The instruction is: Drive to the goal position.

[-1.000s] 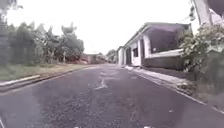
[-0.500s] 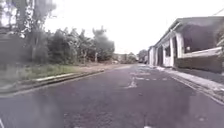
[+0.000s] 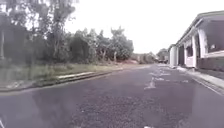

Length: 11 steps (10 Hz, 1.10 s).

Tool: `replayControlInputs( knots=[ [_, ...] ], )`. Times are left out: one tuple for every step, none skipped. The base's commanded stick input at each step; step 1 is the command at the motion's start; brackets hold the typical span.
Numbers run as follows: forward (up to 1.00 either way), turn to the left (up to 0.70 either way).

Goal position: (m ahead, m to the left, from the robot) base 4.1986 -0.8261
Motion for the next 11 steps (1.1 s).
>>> replayControlInputs(
  knots=[
    [0.00, 1.00],
    [0.00, 1.00],
    [0.00, 1.00],
    [0.00, 1.00],
    [0.00, 1.00],
    [0.00, 1.00],
    [0.00, 1.00],
    [0.00, 1.00],
    [0.00, 1.00],
    [0.00, 1.00],
    [0.00, 1.00]
  ],
)
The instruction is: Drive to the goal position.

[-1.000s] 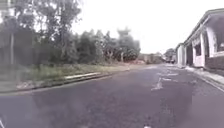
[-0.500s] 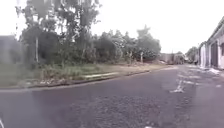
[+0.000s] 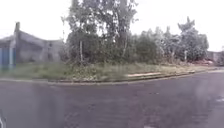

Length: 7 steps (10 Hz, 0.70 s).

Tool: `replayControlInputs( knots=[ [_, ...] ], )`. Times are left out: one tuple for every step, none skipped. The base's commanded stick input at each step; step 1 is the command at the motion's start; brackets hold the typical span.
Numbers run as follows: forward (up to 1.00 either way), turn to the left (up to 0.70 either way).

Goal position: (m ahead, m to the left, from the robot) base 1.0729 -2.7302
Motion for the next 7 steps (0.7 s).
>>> replayControlInputs(
  knots=[
    [0.00, 1.00],
    [0.00, 1.00],
    [0.00, 1.00],
    [0.00, 1.00],
    [0.00, 1.00],
    [0.00, 1.00],
    [0.00, 1.00]
  ],
)
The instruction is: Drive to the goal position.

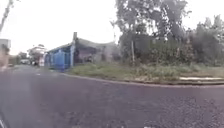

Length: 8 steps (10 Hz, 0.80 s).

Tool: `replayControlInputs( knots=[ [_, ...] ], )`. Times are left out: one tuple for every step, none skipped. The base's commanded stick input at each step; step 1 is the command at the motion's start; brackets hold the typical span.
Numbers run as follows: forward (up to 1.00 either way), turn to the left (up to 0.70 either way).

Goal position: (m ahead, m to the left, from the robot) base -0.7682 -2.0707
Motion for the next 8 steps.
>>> replayControlInputs(
  knots=[
    [0.00, 1.00],
    [0.00, 1.00],
    [0.00, 1.00],
    [0.01, 0.99],
    [0.21, 0.79],
    [0.41, 0.59],
    [0.61, 0.39],
    [0.81, 0.19]
  ],
)
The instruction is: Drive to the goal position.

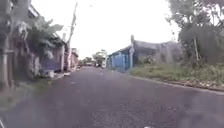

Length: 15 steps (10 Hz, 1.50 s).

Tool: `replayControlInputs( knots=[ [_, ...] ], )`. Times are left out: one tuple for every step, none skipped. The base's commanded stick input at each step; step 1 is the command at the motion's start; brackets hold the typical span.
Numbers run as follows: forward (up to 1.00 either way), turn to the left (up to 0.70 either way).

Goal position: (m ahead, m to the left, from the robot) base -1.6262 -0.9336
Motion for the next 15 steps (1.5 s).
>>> replayControlInputs(
  knots=[
    [1.00, 0.00],
    [1.00, 0.00],
    [1.00, 0.00],
    [1.00, 0.00],
    [1.00, 0.00],
    [1.00, 0.00],
    [1.00, 0.00],
    [1.00, 0.00],
    [1.00, 0.00],
    [0.52, 0.00],
    [0.00, 0.00],
    [0.00, 0.00],
    [0.00, 0.00],
    [0.00, 0.00],
    [0.00, 0.00]
  ],
)
